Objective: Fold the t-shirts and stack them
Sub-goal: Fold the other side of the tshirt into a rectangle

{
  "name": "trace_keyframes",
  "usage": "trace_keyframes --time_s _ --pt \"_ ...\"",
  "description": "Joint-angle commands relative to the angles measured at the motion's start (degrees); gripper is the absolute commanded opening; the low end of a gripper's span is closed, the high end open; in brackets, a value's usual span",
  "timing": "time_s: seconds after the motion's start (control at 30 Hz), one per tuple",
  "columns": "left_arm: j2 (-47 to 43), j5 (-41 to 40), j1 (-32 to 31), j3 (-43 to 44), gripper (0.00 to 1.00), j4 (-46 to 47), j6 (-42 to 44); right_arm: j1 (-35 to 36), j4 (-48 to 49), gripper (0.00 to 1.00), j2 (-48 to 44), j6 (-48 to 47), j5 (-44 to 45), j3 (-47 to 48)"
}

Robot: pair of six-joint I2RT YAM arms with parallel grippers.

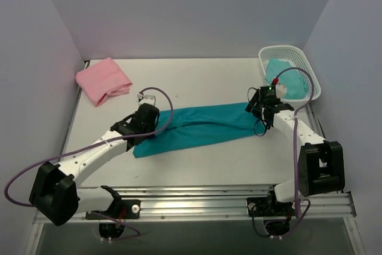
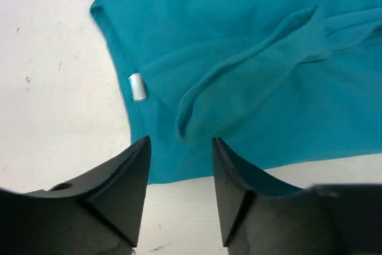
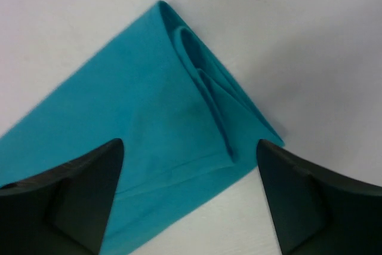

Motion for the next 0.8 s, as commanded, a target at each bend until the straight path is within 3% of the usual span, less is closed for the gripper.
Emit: trace_keyframes --time_s 0.0,0.07,0.17,0.27,0.4,0.53,0.63,0.77 --pt "4.40 -17.16 -3.65 3.51 0.58 -11.65 -10.66 0.18 0.34 0.99 -1.86 3.70 4.79 -3.42" --pt "9.23 -23.47 -5.95 5.89 0.90 -18.15 -15.58 0.18 0.51 1.00 -2.82 5.63 4.80 -4.13" --pt "15.73 -31.57 -8.14 11.86 0.94 -30.19 -26.65 0.18 -0.98 1.00 -4.58 6.78 6.03 -3.08" --pt "18.03 -37.30 -9.29 16.18 0.94 -34.00 -29.15 0.44 -2.38 1.00 -5.81 6.87 6.82 -0.27" --pt "11.74 -33.90 -8.50 15.22 0.94 -21.20 -17.56 0.79 -2.39 1.00 -5.81 5.99 5.16 2.81" --pt "6.17 -22.67 -3.24 9.86 0.94 -1.88 -5.78 2.63 0.33 0.98 -5.20 4.68 2.61 4.48" --pt "5.73 -17.47 3.35 7.14 0.94 4.90 -4.62 5.09 4.72 0.92 -2.32 3.53 -4.50 5.80" --pt "4.50 -10.52 7.67 3.27 0.94 13.28 -3.21 14.57 6.76 0.90 7.61 -0.68 -15.39 17.96"
